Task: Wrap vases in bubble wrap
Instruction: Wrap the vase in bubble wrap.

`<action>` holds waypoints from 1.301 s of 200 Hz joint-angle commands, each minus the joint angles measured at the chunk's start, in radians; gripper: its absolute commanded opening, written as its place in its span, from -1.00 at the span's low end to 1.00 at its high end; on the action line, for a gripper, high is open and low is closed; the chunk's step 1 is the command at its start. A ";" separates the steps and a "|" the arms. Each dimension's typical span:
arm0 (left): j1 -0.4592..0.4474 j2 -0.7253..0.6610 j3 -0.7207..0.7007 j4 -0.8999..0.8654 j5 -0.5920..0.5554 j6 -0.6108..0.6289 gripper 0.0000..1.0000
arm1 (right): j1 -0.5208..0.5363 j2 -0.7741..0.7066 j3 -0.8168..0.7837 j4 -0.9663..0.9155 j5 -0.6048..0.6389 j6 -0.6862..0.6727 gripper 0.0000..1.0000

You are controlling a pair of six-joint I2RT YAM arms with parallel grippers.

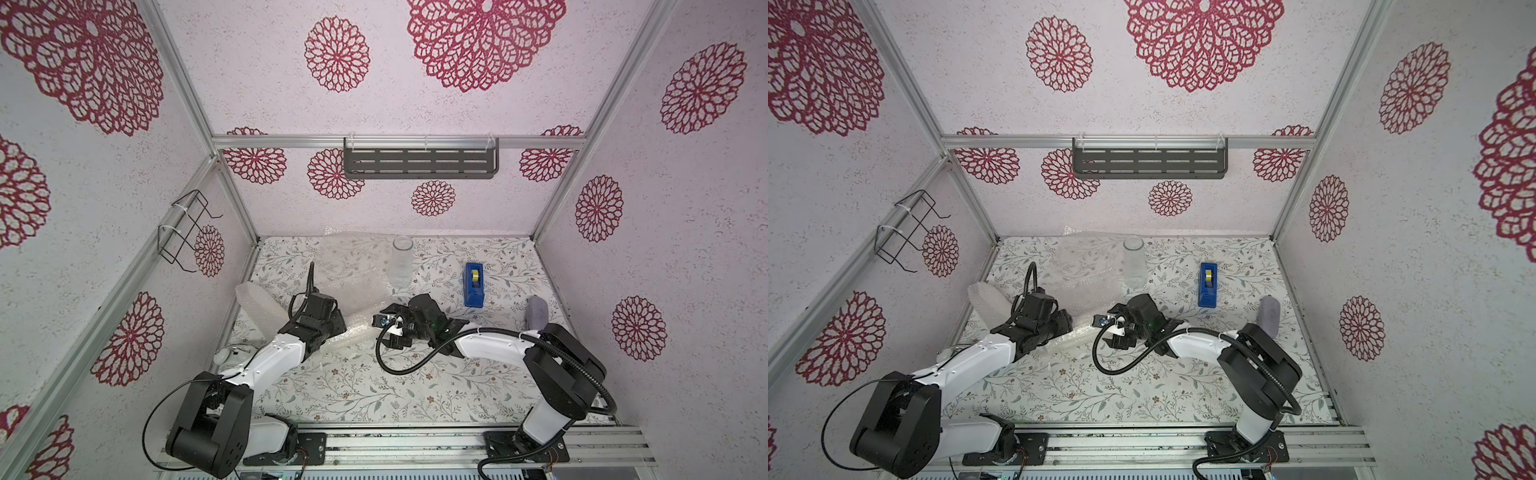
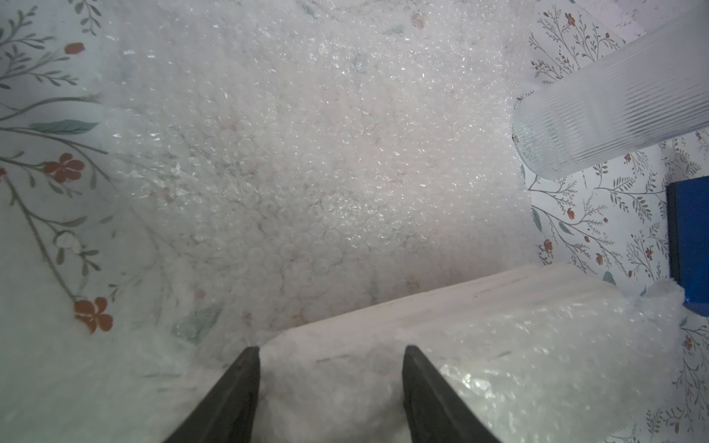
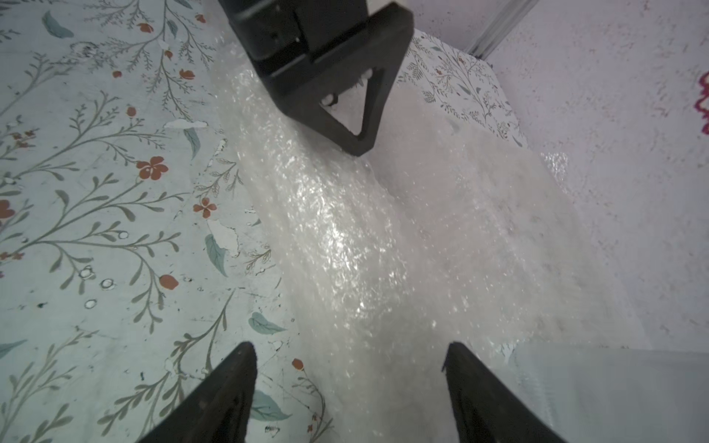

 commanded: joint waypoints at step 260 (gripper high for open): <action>0.096 0.174 0.060 -0.038 0.071 0.071 0.24 | 0.005 0.349 0.356 -0.468 0.186 -0.390 0.71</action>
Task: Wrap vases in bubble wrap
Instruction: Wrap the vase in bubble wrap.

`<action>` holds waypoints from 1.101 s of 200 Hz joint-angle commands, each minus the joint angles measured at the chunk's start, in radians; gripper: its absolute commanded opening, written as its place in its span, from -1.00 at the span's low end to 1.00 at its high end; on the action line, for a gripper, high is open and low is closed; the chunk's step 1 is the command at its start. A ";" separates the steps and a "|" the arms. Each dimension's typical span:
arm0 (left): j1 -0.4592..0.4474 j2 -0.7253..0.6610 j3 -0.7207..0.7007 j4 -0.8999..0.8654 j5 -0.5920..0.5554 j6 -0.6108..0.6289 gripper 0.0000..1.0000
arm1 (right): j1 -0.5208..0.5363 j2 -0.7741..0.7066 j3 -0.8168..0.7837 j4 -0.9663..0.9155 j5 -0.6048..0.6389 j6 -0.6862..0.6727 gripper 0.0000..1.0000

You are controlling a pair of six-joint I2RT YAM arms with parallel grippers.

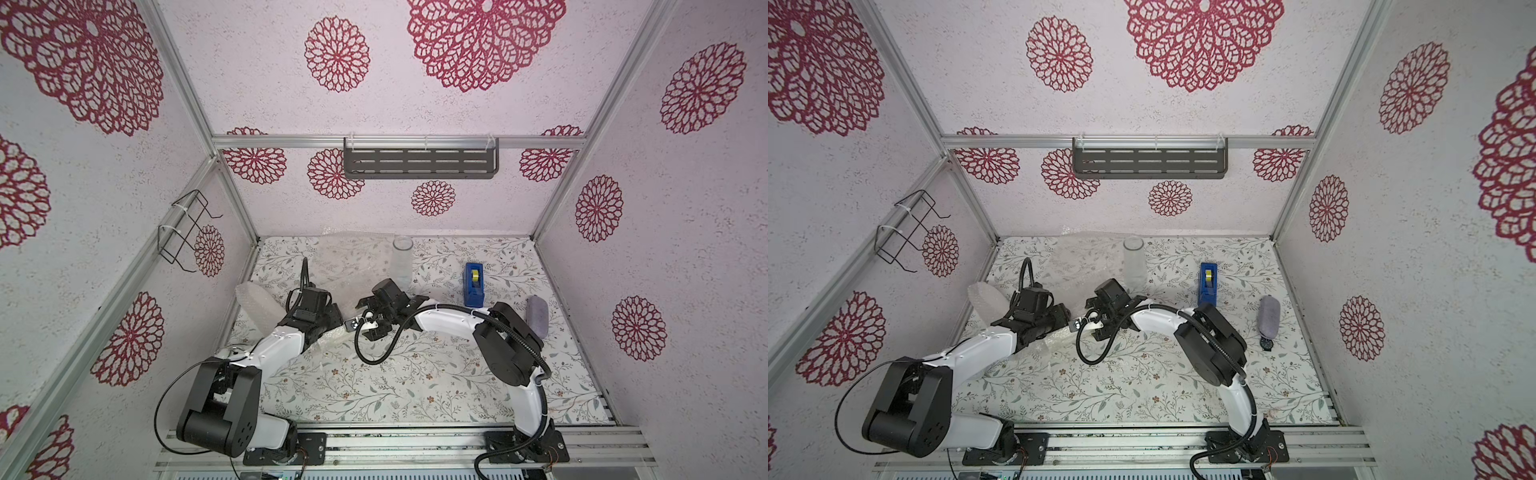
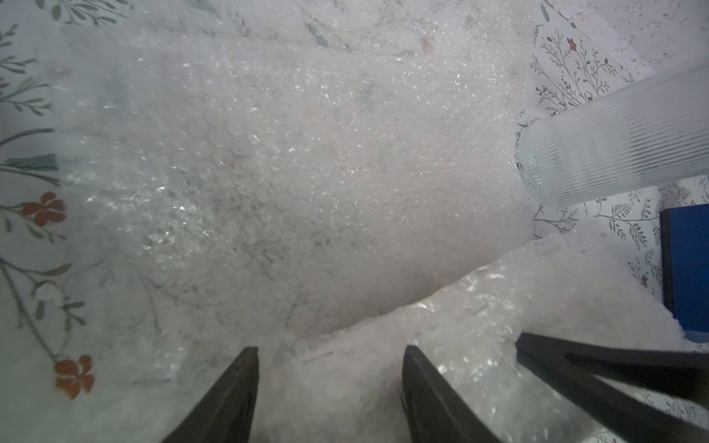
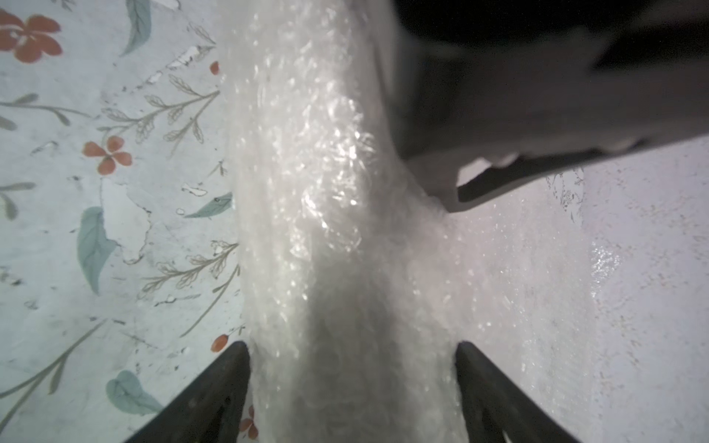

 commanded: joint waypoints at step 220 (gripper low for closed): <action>0.017 0.181 0.112 -0.124 0.216 0.013 0.24 | -0.038 -0.017 -0.051 -0.291 0.079 0.119 0.57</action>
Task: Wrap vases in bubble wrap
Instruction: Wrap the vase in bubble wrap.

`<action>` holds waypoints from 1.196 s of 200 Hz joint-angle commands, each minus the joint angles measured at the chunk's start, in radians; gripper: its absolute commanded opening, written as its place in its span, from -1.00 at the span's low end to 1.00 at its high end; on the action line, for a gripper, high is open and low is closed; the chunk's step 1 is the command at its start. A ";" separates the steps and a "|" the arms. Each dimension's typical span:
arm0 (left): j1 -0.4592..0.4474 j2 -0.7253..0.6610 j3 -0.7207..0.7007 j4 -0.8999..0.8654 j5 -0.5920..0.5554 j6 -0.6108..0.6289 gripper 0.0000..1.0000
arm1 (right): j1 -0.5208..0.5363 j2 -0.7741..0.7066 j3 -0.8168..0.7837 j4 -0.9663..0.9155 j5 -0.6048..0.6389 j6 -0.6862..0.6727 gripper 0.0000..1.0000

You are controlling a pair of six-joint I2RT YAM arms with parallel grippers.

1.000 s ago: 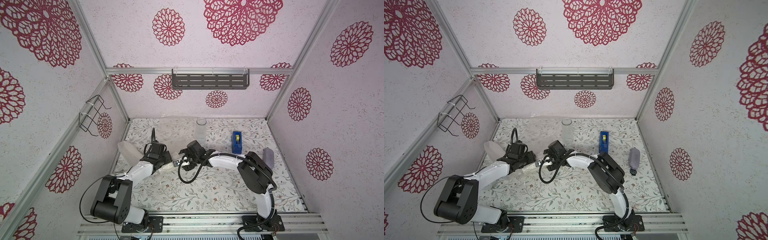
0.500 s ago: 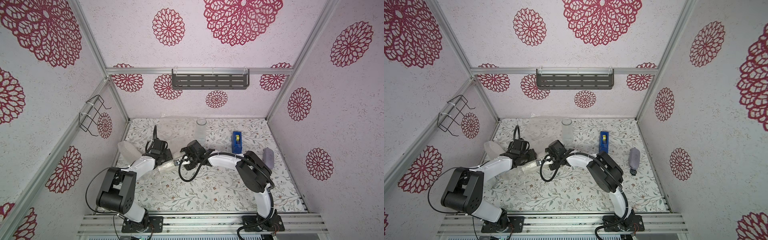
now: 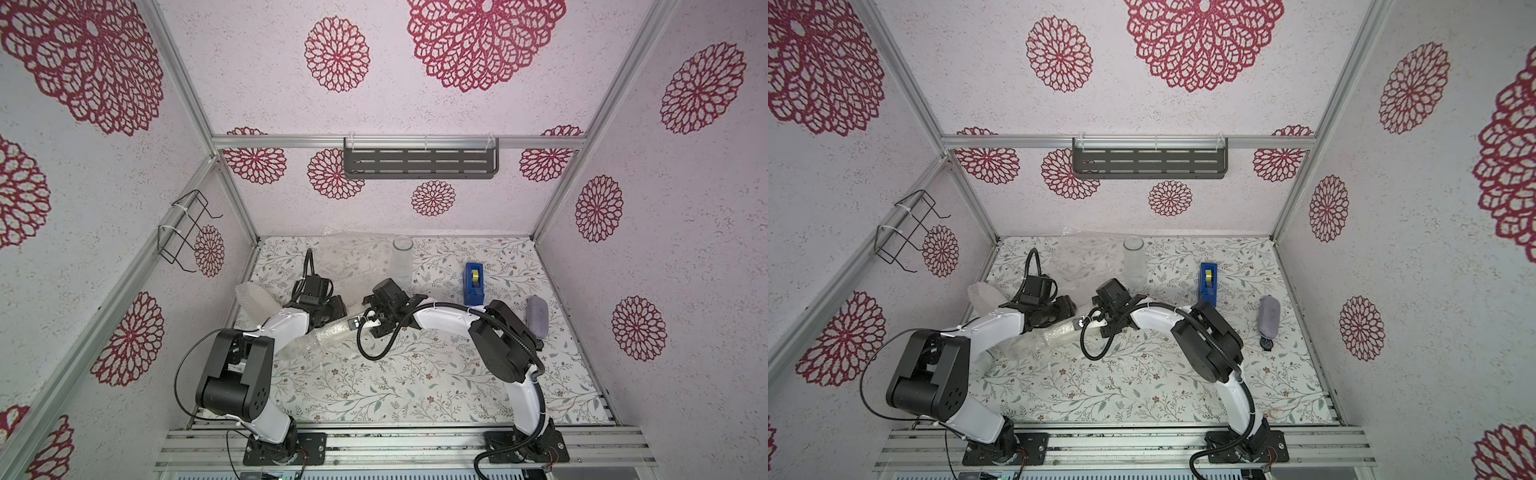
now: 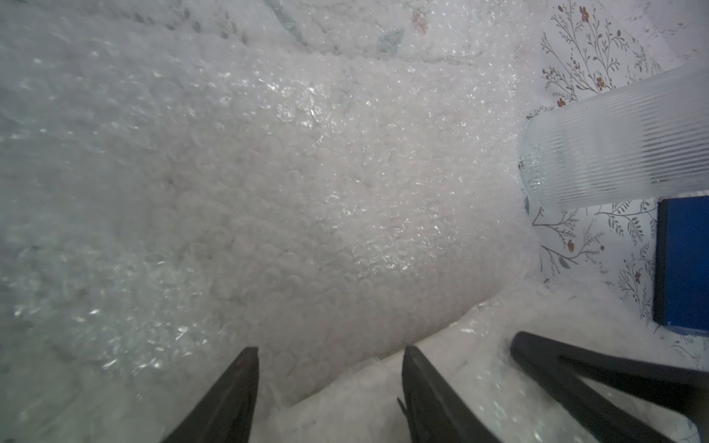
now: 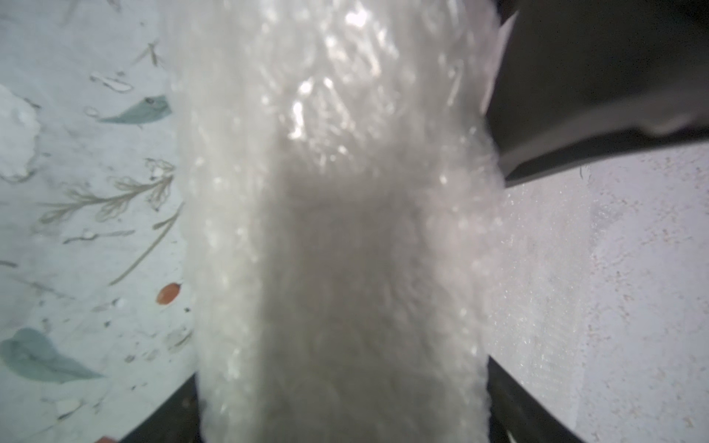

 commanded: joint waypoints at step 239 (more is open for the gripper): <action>-0.054 -0.538 -0.179 -0.177 -0.304 -0.093 0.71 | 0.010 -0.122 -0.219 -0.189 -0.353 0.898 0.37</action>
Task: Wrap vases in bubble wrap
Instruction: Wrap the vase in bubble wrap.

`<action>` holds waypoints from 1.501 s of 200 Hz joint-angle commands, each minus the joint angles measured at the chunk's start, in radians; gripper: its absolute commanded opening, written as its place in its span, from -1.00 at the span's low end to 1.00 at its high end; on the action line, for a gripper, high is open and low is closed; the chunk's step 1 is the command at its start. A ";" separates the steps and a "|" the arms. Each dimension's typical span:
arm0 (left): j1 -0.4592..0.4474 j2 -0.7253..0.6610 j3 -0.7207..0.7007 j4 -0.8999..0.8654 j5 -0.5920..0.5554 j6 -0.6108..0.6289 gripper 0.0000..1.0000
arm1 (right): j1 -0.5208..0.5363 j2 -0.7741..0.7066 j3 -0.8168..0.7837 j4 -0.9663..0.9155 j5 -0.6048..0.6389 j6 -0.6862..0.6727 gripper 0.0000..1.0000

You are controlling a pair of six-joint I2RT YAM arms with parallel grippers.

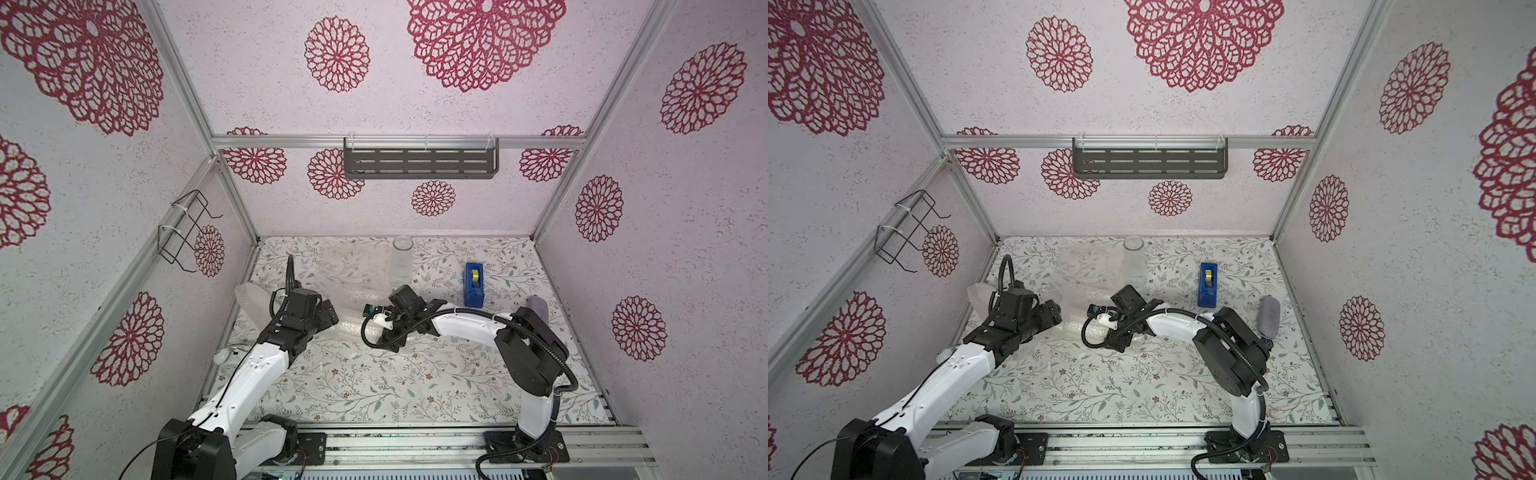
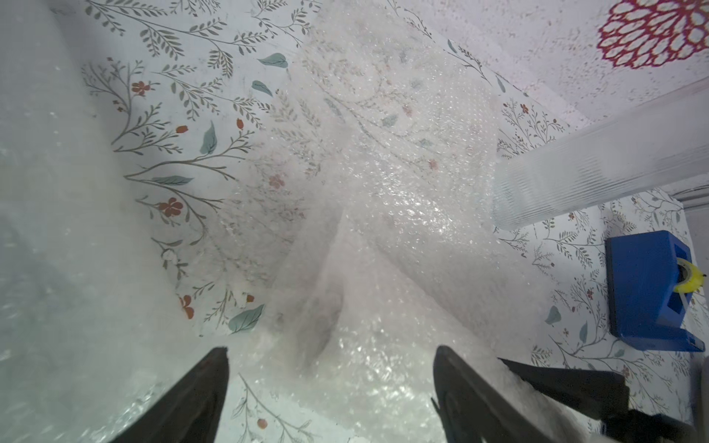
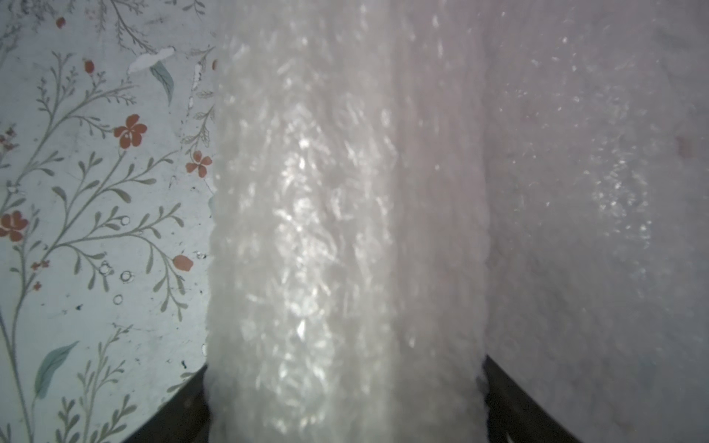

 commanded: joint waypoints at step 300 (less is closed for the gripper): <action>0.047 0.384 -0.049 0.402 0.204 -0.106 0.99 | 0.070 0.178 0.083 0.014 -0.136 0.643 0.54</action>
